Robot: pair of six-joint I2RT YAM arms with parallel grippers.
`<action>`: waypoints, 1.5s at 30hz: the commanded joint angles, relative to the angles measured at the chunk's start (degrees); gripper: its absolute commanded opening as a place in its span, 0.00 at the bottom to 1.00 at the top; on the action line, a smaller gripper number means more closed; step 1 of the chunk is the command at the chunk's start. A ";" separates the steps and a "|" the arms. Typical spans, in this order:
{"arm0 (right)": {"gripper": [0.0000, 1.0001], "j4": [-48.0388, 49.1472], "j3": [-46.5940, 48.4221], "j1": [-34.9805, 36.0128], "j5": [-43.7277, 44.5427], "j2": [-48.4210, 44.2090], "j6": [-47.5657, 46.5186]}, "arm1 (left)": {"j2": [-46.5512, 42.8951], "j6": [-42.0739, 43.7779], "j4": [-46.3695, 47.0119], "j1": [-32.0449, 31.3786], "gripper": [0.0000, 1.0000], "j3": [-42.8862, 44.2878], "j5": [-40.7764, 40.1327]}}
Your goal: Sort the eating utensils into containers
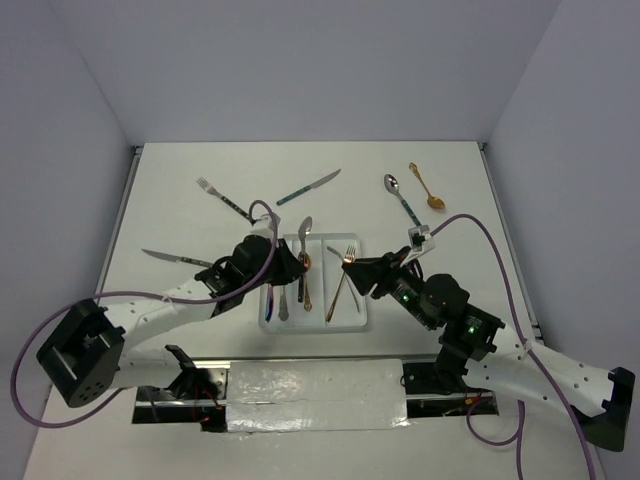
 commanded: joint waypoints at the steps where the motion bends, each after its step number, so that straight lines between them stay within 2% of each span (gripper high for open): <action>1: 0.52 2.10 0.79 0.14 1.01 0.17 -0.86 | 3.14 -2.53 13.38 -0.67 0.00 -3.09 4.33; 4: 0.52 1.93 1.05 0.14 0.83 0.26 -0.86 | 6.65 -3.59 14.54 -1.28 0.00 -3.18 4.34; 8: 0.52 2.28 0.79 0.22 0.65 -0.17 -0.77 | 7.46 -3.68 12.08 -2.34 0.00 -2.22 0.47; 17: 0.52 2.19 0.96 0.14 0.74 0.18 -0.86 | 9.04 -6.14 8.65 -4.10 0.00 -1.95 -1.11; 20: 0.52 2.10 1.05 0.13 0.83 0.44 -0.86 | 8.43 -7.28 8.73 -4.36 0.05 -3.18 -2.87; 23: 0.52 2.19 1.05 0.14 0.74 0.70 -0.86 | 8.51 -7.37 8.04 -4.45 0.21 -3.01 -3.31; 27: 0.52 2.01 1.05 0.14 0.92 0.44 -1.04 | 9.30 -6.67 5.66 -4.80 0.33 -1.25 -3.66; 35: 0.52 1.84 1.05 0.14 0.92 -0.09 -0.86 | 9.39 -6.76 2.50 -6.21 0.38 0.51 -5.60; 37: 0.52 1.84 1.05 0.05 0.92 -0.35 -0.86 | 8.78 -6.23 1.62 -6.56 0.42 0.86 -5.77; 38: 0.52 1.84 1.05 0.05 0.92 -0.35 -0.86 | 7.73 -6.06 1.18 -6.73 0.48 1.12 -6.64; 41: 0.52 1.92 0.88 0.14 0.92 -0.61 -0.77 | 4.75 -5.26 -2.41 -6.82 0.54 2.61 -9.54; 44: 0.52 2.28 0.70 0.14 0.83 -0.44 -0.95 | 1.41 -5.26 -11.19 -6.82 0.51 6.65 -13.93; 45: 0.52 2.36 0.70 0.14 1.00 -0.26 -1.12 | 0.52 -5.61 -13.91 -6.82 0.50 9.53 -18.38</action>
